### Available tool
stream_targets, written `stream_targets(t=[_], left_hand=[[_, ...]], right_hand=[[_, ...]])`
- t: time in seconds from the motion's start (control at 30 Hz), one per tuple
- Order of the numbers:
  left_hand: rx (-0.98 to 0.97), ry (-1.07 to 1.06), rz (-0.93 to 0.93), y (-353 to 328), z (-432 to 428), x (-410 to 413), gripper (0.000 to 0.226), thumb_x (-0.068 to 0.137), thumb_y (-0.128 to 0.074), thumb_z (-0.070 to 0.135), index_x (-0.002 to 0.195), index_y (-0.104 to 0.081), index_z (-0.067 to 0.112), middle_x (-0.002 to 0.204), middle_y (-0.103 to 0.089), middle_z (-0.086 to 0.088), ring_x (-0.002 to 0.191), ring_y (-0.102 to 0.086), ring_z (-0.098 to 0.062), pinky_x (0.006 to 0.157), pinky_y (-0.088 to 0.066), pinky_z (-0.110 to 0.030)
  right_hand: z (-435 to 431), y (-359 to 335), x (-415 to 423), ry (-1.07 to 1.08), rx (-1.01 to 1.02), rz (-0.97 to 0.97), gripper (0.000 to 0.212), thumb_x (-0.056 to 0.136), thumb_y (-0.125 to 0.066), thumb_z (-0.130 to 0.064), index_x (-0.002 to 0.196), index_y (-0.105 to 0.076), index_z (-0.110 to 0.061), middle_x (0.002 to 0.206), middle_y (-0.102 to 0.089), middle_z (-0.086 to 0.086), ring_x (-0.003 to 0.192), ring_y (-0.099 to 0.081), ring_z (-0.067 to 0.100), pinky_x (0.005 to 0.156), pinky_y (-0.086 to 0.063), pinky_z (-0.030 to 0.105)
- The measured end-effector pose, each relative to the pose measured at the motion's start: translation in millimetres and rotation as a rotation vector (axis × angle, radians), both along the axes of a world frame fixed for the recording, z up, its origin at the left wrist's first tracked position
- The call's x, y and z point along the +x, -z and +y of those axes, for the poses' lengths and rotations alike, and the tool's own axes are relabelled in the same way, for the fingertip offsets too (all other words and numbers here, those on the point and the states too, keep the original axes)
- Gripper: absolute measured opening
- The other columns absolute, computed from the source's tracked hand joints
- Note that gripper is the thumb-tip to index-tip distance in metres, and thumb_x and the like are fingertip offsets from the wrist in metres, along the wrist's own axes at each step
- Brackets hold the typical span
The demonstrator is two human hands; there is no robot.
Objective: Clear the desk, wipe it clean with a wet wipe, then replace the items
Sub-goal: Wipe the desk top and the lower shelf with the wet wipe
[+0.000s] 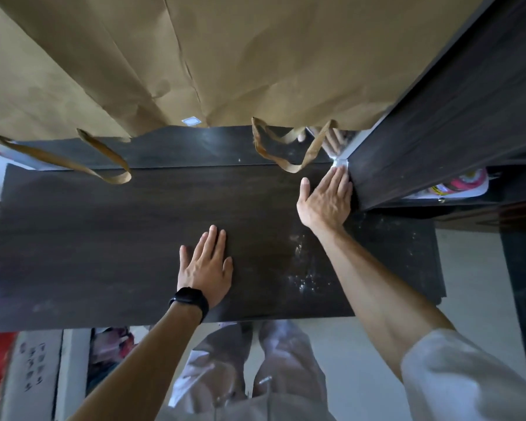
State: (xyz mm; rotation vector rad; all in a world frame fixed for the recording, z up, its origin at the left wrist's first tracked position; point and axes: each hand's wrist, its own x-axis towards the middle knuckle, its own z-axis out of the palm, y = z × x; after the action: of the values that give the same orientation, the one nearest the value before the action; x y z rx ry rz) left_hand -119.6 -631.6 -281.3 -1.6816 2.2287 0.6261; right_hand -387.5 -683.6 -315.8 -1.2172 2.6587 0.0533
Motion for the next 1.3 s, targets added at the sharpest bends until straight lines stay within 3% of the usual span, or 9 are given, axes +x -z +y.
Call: stream_targets(t=[0.17,0.3,0.63,0.8,0.9,0.97,1.03,1.13,1.3], left_hand=[[0.041,0.031,0.0,-1.3,-7.3,7.5,0.06,0.103,-0.024,0.044,0.158,-0.007,0.026,0.165,0.002,0.007,0.151,-0.001,-0.011,0.121,-0.003,-0.053],[0.059,0.074,0.005,-2.4,-10.7,14.8,0.06,0.103,-0.023,0.044,0.158,-0.007,0.026,0.165,0.003,0.007,0.151,-0.001,-0.011,0.12,-0.002,-0.054],[0.104,0.163,0.004,-6.8,-15.9,28.0,0.06,0.103,-0.021,0.045,0.158,-0.006,0.025,0.165,0.006,0.007,0.151,0.0,-0.011,0.12,-0.002,-0.056],[0.104,0.193,0.022,-7.9,-15.8,32.1,0.06,0.103,-0.023,0.044,0.158,-0.005,0.024,0.165,0.006,0.007,0.151,0.0,-0.012,0.12,-0.002,-0.056],[0.094,0.196,0.051,-5.3,-14.9,35.8,0.061,0.103,-0.024,0.043,0.158,-0.006,0.024,0.165,0.006,0.007,0.152,0.001,-0.012,0.12,-0.002,-0.056],[0.086,0.2,0.059,-2.6,-13.7,36.9,0.061,0.103,-0.025,0.043,0.158,-0.004,0.024,0.165,0.008,0.007,0.151,0.002,-0.011,0.12,-0.003,-0.056],[0.074,0.203,0.063,-0.3,-12.0,37.7,0.062,0.103,-0.025,0.043,0.158,-0.002,0.025,0.165,0.009,0.008,0.151,0.003,-0.011,0.12,-0.004,-0.056],[0.07,0.204,0.071,2.0,-10.0,39.3,0.062,0.103,-0.025,0.042,0.158,0.001,0.026,0.164,0.012,0.009,0.151,0.005,-0.01,0.12,-0.003,-0.055],[0.06,0.193,0.073,3.6,-8.7,40.2,0.062,0.103,-0.023,0.043,0.157,0.002,0.028,0.163,0.014,0.011,0.151,0.007,-0.009,0.12,-0.001,-0.054]], right_hand=[[-18.1,-6.0,0.8,0.008,0.062,0.033,0.091,0.096,-0.025,-0.061,0.151,-0.013,0.01,0.16,-0.015,0.023,0.143,-0.021,0.034,0.11,-0.033,0.042],[-11.6,-15.5,0.7,0.058,-0.002,-0.023,0.086,0.096,-0.032,-0.056,0.152,-0.015,0.007,0.159,-0.022,0.014,0.132,-0.033,0.03,0.104,-0.039,0.042],[54.1,-20.1,46.6,0.275,-0.002,-0.093,0.082,0.097,-0.03,-0.054,0.152,-0.014,0.005,0.16,-0.02,0.013,0.134,-0.033,0.029,0.111,-0.035,0.04],[97.8,-22.3,52.2,0.293,0.007,-0.03,0.062,0.097,-0.04,-0.036,0.147,-0.032,0.0,0.147,-0.04,0.015,0.121,-0.043,0.032,0.095,-0.043,0.044],[130.4,-16.5,56.4,0.184,0.071,0.071,0.061,0.097,-0.037,-0.04,0.143,-0.04,0.001,0.14,-0.047,0.018,0.121,-0.045,0.033,0.092,-0.046,0.045],[143.1,-8.5,57.4,0.135,0.071,0.087,0.07,0.097,-0.026,-0.045,0.145,-0.037,0.005,0.147,-0.041,0.022,0.135,-0.037,0.035,0.108,-0.038,0.047],[140.6,-2.7,58.0,0.104,0.075,0.058,0.076,0.097,-0.02,-0.047,0.148,-0.026,0.01,0.158,-0.024,0.022,0.148,-0.021,0.034,0.121,-0.02,0.046],[110.1,1.0,56.1,0.139,0.078,-0.076,0.081,0.1,-0.02,-0.049,0.15,-0.004,0.013,0.162,0.004,0.024,0.152,-0.004,0.035,0.124,-0.01,0.044],[41.6,6.5,46.1,0.248,-0.036,-0.164,0.082,0.101,-0.021,-0.051,0.152,0.009,0.006,0.163,0.014,0.016,0.152,0.007,0.028,0.123,-0.001,0.039]])
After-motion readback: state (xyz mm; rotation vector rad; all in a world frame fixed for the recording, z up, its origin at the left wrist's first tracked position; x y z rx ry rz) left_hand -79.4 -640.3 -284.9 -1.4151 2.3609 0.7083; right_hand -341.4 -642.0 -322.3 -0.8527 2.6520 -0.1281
